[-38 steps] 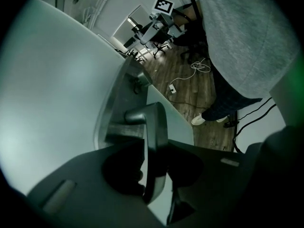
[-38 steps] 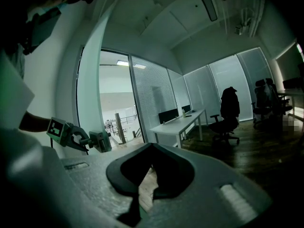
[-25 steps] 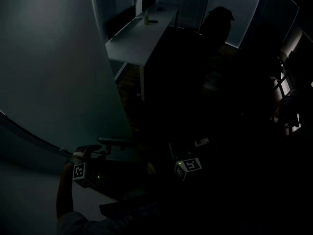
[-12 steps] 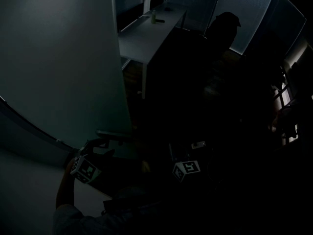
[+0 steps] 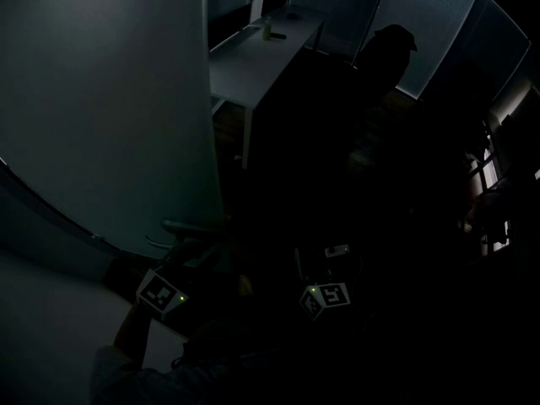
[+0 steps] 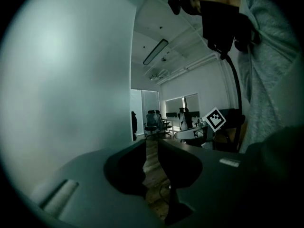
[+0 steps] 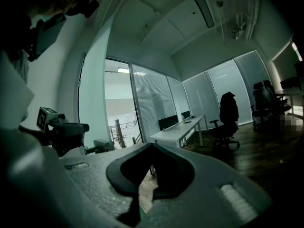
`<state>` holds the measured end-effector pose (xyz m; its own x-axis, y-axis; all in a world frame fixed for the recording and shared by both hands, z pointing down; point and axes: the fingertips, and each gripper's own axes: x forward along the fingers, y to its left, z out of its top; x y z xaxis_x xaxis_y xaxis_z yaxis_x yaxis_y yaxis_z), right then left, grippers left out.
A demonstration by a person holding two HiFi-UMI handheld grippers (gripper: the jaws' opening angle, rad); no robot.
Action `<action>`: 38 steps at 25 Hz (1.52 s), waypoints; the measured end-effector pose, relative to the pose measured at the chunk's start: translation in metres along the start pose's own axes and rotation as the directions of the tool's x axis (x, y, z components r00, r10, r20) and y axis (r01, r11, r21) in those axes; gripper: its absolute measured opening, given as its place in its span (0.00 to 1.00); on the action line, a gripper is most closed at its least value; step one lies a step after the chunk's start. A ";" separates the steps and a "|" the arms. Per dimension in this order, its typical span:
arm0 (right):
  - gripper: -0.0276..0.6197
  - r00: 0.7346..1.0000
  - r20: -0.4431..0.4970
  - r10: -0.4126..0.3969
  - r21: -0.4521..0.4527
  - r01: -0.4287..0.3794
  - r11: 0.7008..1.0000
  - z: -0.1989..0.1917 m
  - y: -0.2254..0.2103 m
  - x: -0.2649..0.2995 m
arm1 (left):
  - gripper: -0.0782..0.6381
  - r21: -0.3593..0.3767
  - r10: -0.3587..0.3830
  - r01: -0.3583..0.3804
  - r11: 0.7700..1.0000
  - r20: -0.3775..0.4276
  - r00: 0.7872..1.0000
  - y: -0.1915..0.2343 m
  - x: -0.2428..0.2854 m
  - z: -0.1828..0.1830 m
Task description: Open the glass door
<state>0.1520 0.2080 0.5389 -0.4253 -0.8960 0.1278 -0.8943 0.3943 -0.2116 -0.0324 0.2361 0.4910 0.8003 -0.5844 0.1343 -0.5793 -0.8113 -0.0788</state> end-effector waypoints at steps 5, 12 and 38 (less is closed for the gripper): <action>0.05 0.999 0.032 0.003 -0.010 -0.003 1.000 0.011 0.003 -0.006 | 0.18 -0.043 0.036 -0.033 0.999 0.058 0.998 -0.007 0.013 0.006; 0.05 0.998 0.062 0.023 -0.016 -0.022 1.000 0.020 0.011 -0.012 | 0.12 -0.142 0.143 -0.123 0.982 0.137 0.980 -0.003 0.032 0.018; 0.05 0.996 0.080 0.043 -0.017 -0.041 0.999 0.026 0.019 -0.015 | 0.12 -0.105 0.150 -0.137 0.985 0.131 0.980 -0.017 0.052 0.020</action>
<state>0.1453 0.2233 0.5080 -0.4505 -0.8918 0.0409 -0.8782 0.4345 -0.1997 0.0220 0.2197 0.4792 0.7174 -0.6966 -0.0098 -0.6966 -0.7174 0.0075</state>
